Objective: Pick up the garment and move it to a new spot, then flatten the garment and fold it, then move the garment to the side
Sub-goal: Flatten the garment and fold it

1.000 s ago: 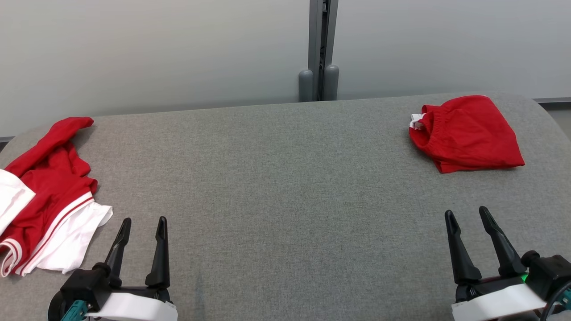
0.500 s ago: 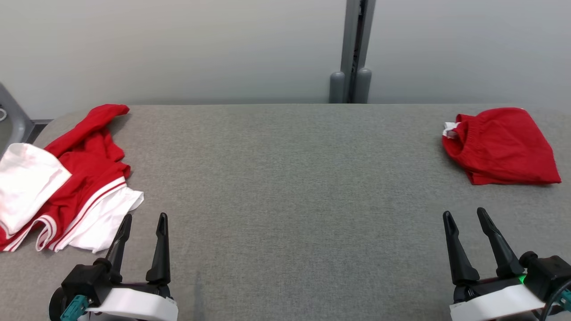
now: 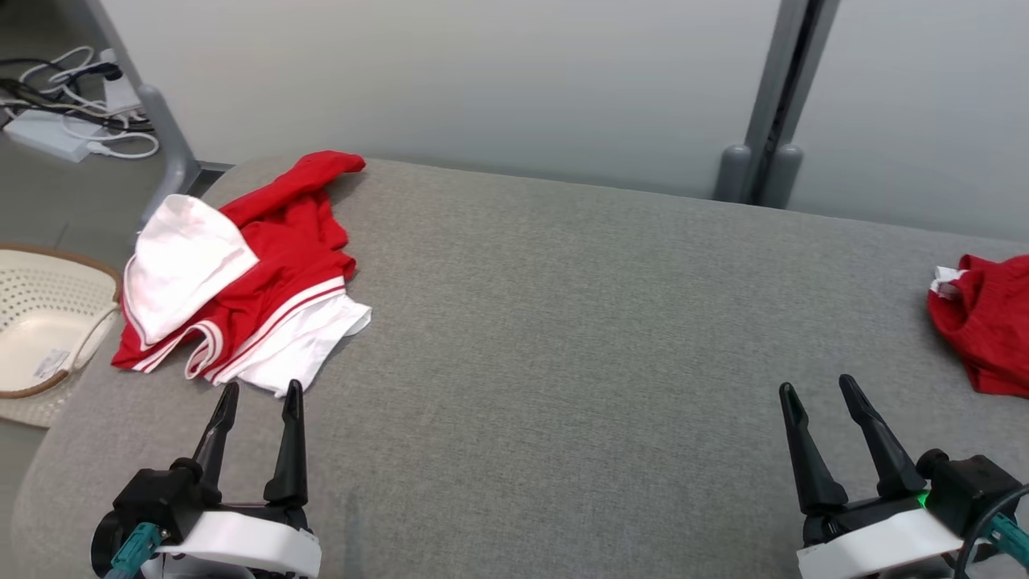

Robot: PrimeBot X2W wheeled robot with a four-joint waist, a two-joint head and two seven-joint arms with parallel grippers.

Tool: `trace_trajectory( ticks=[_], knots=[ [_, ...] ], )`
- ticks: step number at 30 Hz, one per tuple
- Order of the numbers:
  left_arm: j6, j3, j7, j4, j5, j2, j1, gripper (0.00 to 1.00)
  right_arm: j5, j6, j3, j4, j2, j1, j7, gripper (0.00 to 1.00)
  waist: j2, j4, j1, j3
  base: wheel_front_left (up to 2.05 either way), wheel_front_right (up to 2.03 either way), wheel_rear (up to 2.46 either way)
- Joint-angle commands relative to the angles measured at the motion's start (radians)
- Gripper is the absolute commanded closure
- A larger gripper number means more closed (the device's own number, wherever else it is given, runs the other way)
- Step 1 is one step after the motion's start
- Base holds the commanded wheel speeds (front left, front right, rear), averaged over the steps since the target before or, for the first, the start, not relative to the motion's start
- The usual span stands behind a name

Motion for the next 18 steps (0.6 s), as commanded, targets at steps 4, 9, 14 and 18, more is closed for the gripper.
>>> trace_trajectory(
  ticks=[4, 9, 14, 18],
  knots=[
    [0.003, 0.0, -0.002, 0.012, -0.007, 0.003, -0.014, 0.0, 0.011, 0.0, 0.005, 0.009, -0.008, -0.015, -0.003, 0.0, -0.0001, 0.082, 0.0, -0.002, 0.0, 0.0, 0.0],
    [0.007, 0.007, -0.002, 0.02, -0.007, 0.003, -0.011, 0.0, 0.017, 0.0, 0.019, 0.021, -0.012, -0.019, -0.003, 0.0, -0.0001, 0.145, 0.0, -0.008, 0.0, 0.0, 0.0],
    [0.003, 0.007, -0.002, 0.027, -0.011, 0.003, -0.008, 0.0, 0.023, 0.0, 0.028, 0.028, -0.017, -0.024, -0.003, 0.0, -0.0001, 0.188, 0.0, -0.01, 0.0, 0.0, 0.0],
    [0.001, 0.006, -0.002, 0.03, -0.012, 0.003, -0.01, 0.0, 0.026, 0.0, 0.035, 0.032, -0.018, -0.027, -0.003, 0.0, -0.0001, 0.203, 0.0, -0.013, 0.0, 0.0, 0.0]
  ],
)
